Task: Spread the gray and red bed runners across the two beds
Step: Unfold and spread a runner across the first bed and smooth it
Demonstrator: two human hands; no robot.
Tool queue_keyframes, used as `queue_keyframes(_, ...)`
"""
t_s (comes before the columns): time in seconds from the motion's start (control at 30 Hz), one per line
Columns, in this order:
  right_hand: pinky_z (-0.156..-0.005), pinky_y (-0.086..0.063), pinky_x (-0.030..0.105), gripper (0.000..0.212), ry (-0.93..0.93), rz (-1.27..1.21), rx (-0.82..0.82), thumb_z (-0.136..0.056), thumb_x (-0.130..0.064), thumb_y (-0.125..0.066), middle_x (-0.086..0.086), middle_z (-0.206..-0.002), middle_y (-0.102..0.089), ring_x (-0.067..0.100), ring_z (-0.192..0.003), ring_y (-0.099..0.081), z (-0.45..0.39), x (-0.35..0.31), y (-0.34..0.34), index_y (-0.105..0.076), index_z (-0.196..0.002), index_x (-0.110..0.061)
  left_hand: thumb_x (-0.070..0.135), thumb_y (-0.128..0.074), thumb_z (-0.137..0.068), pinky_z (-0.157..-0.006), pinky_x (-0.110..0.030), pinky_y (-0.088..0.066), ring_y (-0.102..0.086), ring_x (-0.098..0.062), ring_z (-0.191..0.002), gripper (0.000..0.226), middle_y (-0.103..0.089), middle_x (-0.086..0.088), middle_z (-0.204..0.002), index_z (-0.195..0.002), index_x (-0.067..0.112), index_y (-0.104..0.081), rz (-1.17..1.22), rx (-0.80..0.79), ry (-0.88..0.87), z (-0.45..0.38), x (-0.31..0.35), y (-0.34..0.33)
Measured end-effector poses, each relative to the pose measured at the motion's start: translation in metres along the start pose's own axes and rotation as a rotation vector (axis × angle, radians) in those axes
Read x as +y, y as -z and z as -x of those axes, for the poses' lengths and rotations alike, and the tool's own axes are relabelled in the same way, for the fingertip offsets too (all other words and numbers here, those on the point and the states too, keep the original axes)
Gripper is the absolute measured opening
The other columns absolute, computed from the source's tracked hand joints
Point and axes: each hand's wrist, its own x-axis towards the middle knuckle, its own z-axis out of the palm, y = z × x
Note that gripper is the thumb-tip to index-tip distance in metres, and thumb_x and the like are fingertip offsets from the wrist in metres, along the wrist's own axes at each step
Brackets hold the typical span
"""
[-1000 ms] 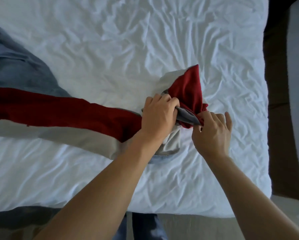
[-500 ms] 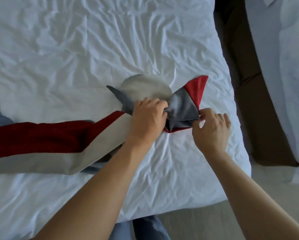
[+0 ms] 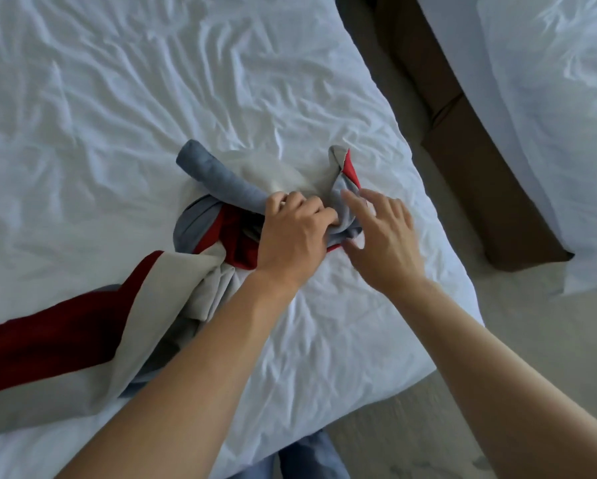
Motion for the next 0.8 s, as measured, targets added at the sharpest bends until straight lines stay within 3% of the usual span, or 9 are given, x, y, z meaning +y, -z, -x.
queue_keyframes(0.1,-0.112,-0.033,0.052,0.035,0.056,0.047,0.012,-0.084,-0.027,-0.074,0.008,-0.134,-0.056,0.03,-0.129,-0.048,-0.013,-0.009,-0.011,-0.067,-0.118,-0.017,0.03,-0.055,-0.09,-0.092,-0.037,-0.031,-0.057,-0.022,-0.092,0.015,-0.064,0.006,-0.092,-0.091,0.025,-0.069,0.011,0.064,-0.037,-0.003,-0.004,-0.003)
queue_keyframes(0.17,-0.12,-0.021,0.053,0.021,-0.022,0.1,0.049,-0.086,-0.024,-0.066,0.006,-0.125,-0.062,0.028,-0.127,-0.049,-0.025,-0.006,-0.012,-0.071,-0.103,-0.014,0.029,-0.059,-0.086,-0.096,-0.039,-0.032,-0.054,-0.022,-0.102,0.019,-0.062,0.005,-0.104,-0.104,0.026,-0.066,0.0,0.063,-0.004,-0.003,-0.016,-0.004)
queue_keyframes(0.23,-0.124,-0.008,0.052,0.02,-0.191,0.146,0.091,-0.084,-0.02,-0.059,0.009,-0.111,-0.066,0.029,-0.117,-0.054,-0.035,0.007,-0.009,-0.072,-0.096,-0.01,0.023,-0.067,-0.077,-0.102,-0.042,-0.031,-0.051,-0.023,-0.115,0.04,-0.058,0.001,-0.119,-0.117,0.025,-0.06,-0.052,0.021,0.078,-0.004,-0.028,-0.004)
queue_keyframes(0.3,-0.124,-0.008,0.053,0.022,-0.408,0.184,0.127,-0.083,-0.02,-0.055,0.013,-0.101,-0.068,0.033,-0.108,-0.057,-0.04,0.028,0.0,-0.072,-0.089,-0.006,0.02,-0.071,-0.074,-0.107,-0.047,-0.03,-0.045,-0.027,-0.127,0.057,-0.051,-0.004,-0.134,-0.128,0.022,-0.053,-0.117,-0.047,0.172,-0.006,-0.042,-0.003)
queue_keyframes(0.4,-0.124,-0.007,0.051,0.025,-0.589,0.165,0.103,-0.085,-0.023,-0.054,0.011,-0.104,-0.066,0.032,-0.111,-0.054,-0.038,0.05,0.008,-0.072,-0.087,-0.006,0.019,-0.069,-0.076,-0.11,-0.049,-0.028,-0.036,-0.031,-0.137,0.061,-0.041,-0.008,-0.145,-0.133,0.022,-0.048,-0.155,-0.087,0.275,-0.013,-0.066,-0.004)
queue_keyframes(0.5,-0.124,-0.006,0.054,0.024,-0.468,0.159,0.076,-0.084,-0.024,-0.059,0.009,-0.113,-0.064,0.031,-0.118,-0.051,-0.041,0.045,-0.002,-0.07,-0.1,-0.009,0.015,-0.067,-0.079,-0.103,-0.043,-0.03,-0.044,-0.026,-0.127,0.043,-0.05,-0.004,-0.133,-0.12,0.025,-0.059,-0.141,-0.081,0.308,-0.029,-0.08,-0.006)
queue_keyframes(0.63,-0.123,-0.005,0.056,0.058,-0.231,0.077,0.033,-0.077,-0.025,-0.07,0.005,-0.133,-0.056,0.028,-0.131,-0.044,-0.055,0.017,-0.022,-0.055,-0.134,-0.019,0.015,-0.066,-0.082,-0.091,-0.039,-0.035,-0.052,-0.024,-0.104,0.018,-0.057,0.002,-0.109,-0.096,0.026,-0.069,-0.056,-0.086,0.252,-0.05,-0.075,-0.013)
queue_keyframes(0.73,-0.122,-0.01,0.056,0.062,-0.075,0.058,0.038,-0.076,-0.028,-0.074,0.004,-0.13,-0.06,0.028,-0.128,-0.049,-0.066,-0.004,-0.036,-0.056,-0.135,-0.02,0.013,-0.066,-0.08,-0.083,-0.039,-0.038,-0.053,-0.026,-0.1,0.019,-0.058,0.0,-0.105,-0.095,0.023,-0.071,0.047,-0.062,0.201,-0.066,-0.064,-0.019)
queue_keyframes(0.8,-0.122,-0.014,0.053,0.05,-0.033,0.042,0.068,-0.08,-0.031,-0.07,-0.001,-0.119,-0.066,0.024,-0.121,-0.054,-0.073,-0.008,-0.045,-0.061,-0.127,-0.019,0.016,-0.064,-0.082,-0.083,-0.039,-0.04,-0.055,-0.026,-0.101,0.016,-0.061,0.0,-0.105,-0.094,0.022,-0.072,0.091,-0.025,0.121,-0.076,-0.053,-0.027)
